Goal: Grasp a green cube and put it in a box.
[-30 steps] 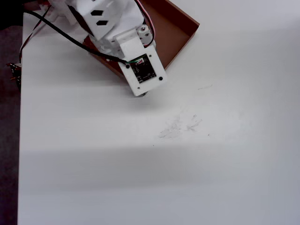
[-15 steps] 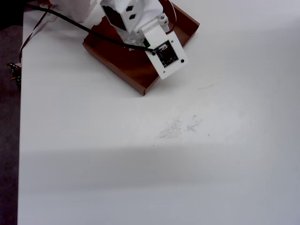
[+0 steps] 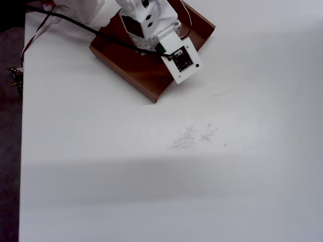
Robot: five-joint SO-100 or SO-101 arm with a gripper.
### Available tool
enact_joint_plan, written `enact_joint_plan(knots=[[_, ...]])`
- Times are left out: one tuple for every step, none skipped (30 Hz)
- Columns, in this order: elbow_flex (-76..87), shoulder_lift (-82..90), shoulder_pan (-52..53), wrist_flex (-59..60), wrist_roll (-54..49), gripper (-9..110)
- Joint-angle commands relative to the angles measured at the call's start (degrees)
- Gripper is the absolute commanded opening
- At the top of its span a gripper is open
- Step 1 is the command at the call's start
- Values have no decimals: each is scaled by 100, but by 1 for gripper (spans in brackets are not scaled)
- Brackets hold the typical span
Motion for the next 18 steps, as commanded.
enact_joint_plan(knots=[[-35, 0, -62, -88, 35, 14], [-26, 18, -62, -79, 35, 16], [-9, 79, -62, -62, 35, 17], [9, 167, -26, -35, 35, 19], [9, 281, 18, 26, 35, 21], [-9, 396, 88, 114, 35, 21], [-44, 510, 167, 176, 35, 21], [-79, 606, 255, 246, 35, 22], [-123, 694, 343, 299, 35, 22], [-176, 800, 448, 343, 35, 22], [-229, 914, 554, 404, 26, 22], [-299, 1055, 686, 483, 0, 22], [-396, 1195, 817, 580, -18, 22], [-510, 1336, 967, 703, -26, 22], [-633, 1494, 1116, 817, -26, 22], [-721, 1679, 1292, 896, -26, 22], [-800, 1881, 1494, 976, -26, 22], [-870, 2109, 1749, 1037, -26, 22]])
